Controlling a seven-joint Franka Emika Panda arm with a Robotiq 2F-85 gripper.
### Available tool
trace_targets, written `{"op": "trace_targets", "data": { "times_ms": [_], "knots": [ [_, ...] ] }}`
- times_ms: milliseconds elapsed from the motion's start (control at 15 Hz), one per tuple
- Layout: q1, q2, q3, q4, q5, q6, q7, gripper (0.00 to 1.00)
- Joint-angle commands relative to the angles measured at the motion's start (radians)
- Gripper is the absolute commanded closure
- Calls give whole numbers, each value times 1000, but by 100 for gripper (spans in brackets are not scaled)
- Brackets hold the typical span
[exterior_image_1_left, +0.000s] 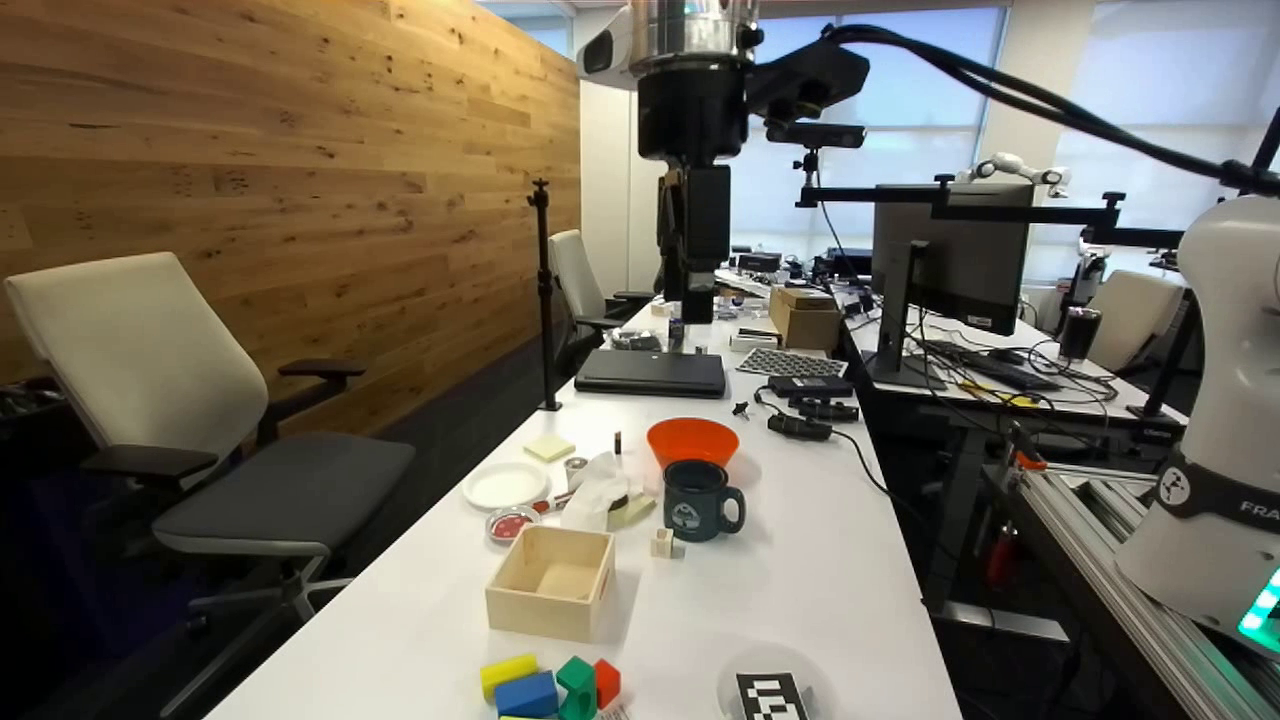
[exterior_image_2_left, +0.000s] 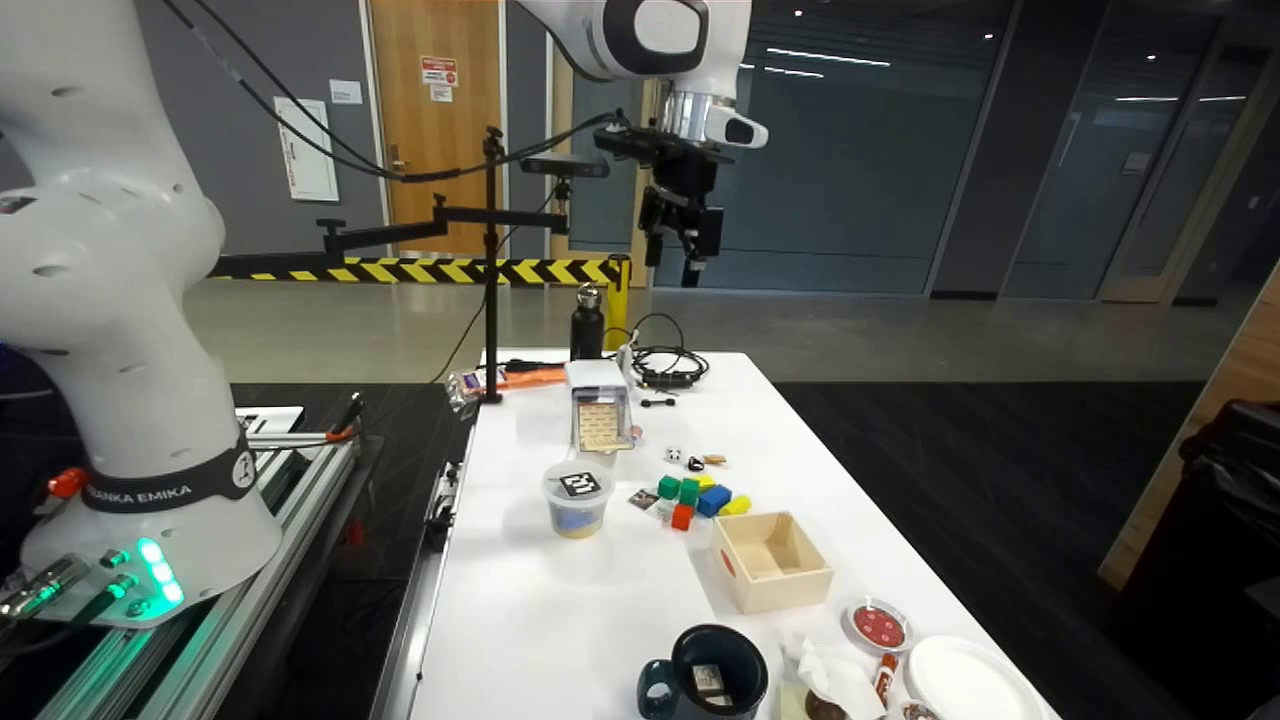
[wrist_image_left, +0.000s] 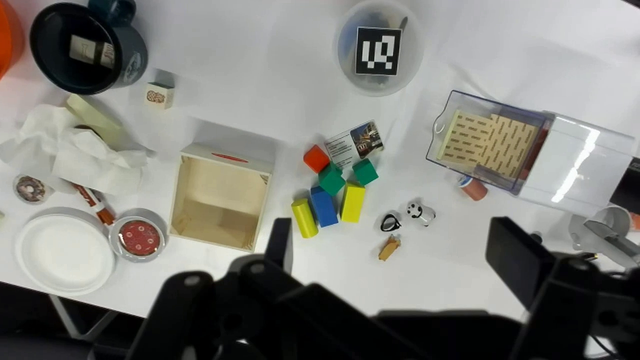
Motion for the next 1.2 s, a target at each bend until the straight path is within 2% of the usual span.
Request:
{"op": "trace_targets", "data": {
  "times_ms": [0,133,200,267,600,733,933,1133],
  "knots": [
    [6,87,13,79,-18,-29,-106,0],
    [5,111,17,101,-12,-49,-165,0],
    [0,104,18,106,28,-69,-209,0],
    [4,89,17,59,4,-17,-143,0],
    [3,99,18,84,7,-42,-181,0],
    [11,139,19,135,-47,11,-171,0],
    [6,207,13,215,-152,65,-274,0],
    [-25,283,5,293,-175,76,-467,0]
  ]
}}
